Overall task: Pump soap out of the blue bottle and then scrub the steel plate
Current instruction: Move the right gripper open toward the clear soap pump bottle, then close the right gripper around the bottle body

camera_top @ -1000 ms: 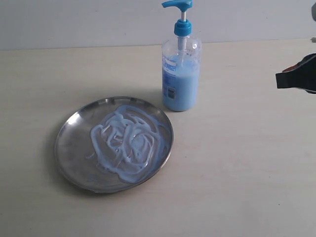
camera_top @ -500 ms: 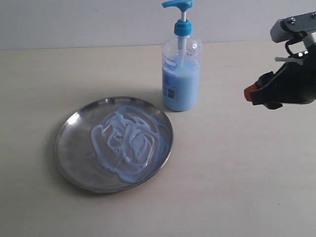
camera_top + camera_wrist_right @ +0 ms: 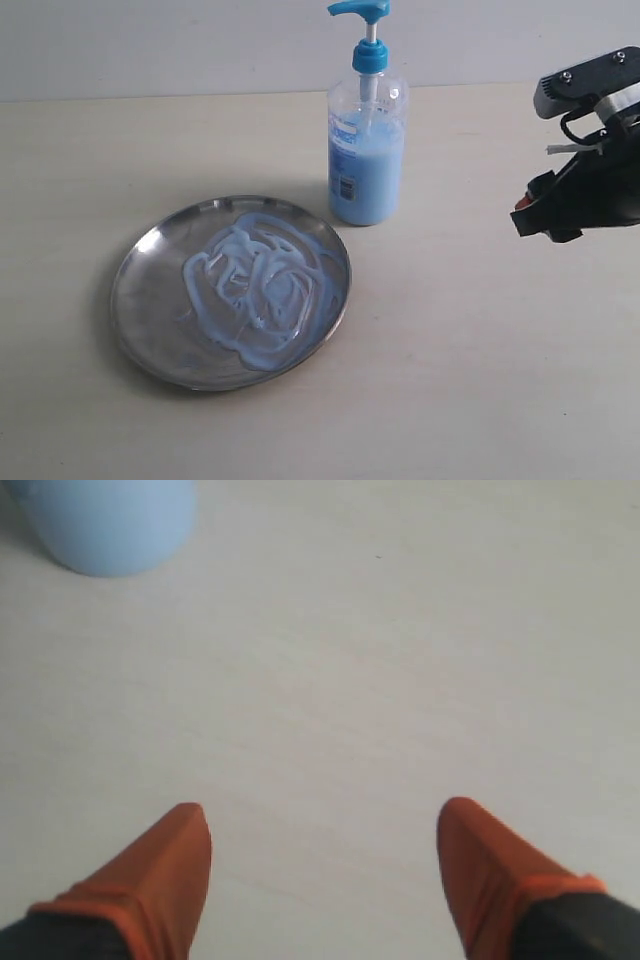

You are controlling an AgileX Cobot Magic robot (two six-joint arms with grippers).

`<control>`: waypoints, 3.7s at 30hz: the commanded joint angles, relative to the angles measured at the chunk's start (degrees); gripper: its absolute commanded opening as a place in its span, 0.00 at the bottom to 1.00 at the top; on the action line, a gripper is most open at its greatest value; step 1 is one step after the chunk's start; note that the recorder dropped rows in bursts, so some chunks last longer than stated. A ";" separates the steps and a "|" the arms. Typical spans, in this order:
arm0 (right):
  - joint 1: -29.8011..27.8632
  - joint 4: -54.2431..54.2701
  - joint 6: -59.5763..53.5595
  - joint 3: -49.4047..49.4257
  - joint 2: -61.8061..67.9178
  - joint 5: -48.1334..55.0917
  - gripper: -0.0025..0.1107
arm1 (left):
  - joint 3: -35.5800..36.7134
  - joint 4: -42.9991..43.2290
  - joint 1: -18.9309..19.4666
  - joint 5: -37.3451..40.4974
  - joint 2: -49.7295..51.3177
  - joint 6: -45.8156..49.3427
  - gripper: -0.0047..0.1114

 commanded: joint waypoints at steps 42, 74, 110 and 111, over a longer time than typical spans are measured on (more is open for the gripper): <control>8.11 -11.59 13.76 2.46 20.57 -47.16 0.81 | 0.17 0.29 0.10 -0.67 -0.33 0.06 0.04; 8.11 -19.03 21.77 -9.84 35.16 -60.10 0.95 | 0.17 0.29 0.10 -0.78 -0.33 0.06 0.04; 8.11 -16.08 25.16 -17.22 43.95 -68.99 0.05 | 0.17 0.29 0.10 -1.13 -0.33 0.06 0.04; 8.11 -16.08 25.16 -17.22 43.36 -68.99 0.03 | 0.17 0.29 0.10 -1.13 -0.33 0.06 0.04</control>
